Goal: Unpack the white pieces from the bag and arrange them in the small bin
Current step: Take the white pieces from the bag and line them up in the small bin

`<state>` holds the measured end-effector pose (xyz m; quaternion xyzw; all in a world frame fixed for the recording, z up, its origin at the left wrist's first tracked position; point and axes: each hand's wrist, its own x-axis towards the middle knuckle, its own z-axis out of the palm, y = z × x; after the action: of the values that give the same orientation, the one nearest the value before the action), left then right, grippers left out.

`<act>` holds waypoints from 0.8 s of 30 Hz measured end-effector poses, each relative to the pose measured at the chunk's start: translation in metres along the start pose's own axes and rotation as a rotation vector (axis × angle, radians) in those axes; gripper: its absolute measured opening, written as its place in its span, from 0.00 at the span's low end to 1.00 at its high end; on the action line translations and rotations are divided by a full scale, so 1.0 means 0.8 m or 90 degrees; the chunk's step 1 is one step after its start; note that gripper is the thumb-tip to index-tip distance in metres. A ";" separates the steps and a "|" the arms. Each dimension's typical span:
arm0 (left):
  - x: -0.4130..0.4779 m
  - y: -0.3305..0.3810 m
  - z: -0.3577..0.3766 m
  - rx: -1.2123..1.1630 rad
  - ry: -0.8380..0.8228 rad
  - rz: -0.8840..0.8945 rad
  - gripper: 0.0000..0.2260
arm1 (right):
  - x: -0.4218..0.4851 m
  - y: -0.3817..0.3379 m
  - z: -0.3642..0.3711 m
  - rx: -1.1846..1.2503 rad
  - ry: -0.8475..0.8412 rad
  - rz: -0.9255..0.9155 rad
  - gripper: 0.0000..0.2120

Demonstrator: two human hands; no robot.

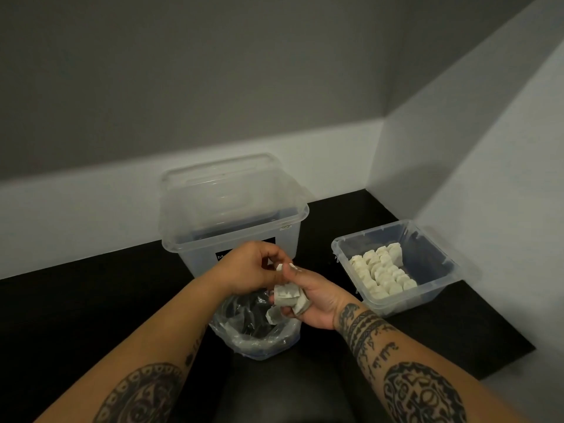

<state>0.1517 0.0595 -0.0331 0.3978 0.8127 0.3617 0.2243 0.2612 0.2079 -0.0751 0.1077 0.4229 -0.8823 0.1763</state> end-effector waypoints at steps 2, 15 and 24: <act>0.002 -0.001 0.007 0.028 0.054 0.012 0.16 | 0.000 -0.003 -0.003 -0.028 0.032 0.011 0.18; -0.015 -0.108 0.102 0.218 -0.003 -0.234 0.03 | 0.008 0.020 -0.022 -0.262 0.262 -0.059 0.09; -0.017 -0.111 0.137 0.249 0.030 -0.283 0.11 | 0.014 0.066 -0.037 -0.416 0.322 0.032 0.14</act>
<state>0.1881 0.0560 -0.1702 0.2371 0.9392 0.1496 0.1981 0.2734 0.1979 -0.1343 0.2698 0.7077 -0.6431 0.1130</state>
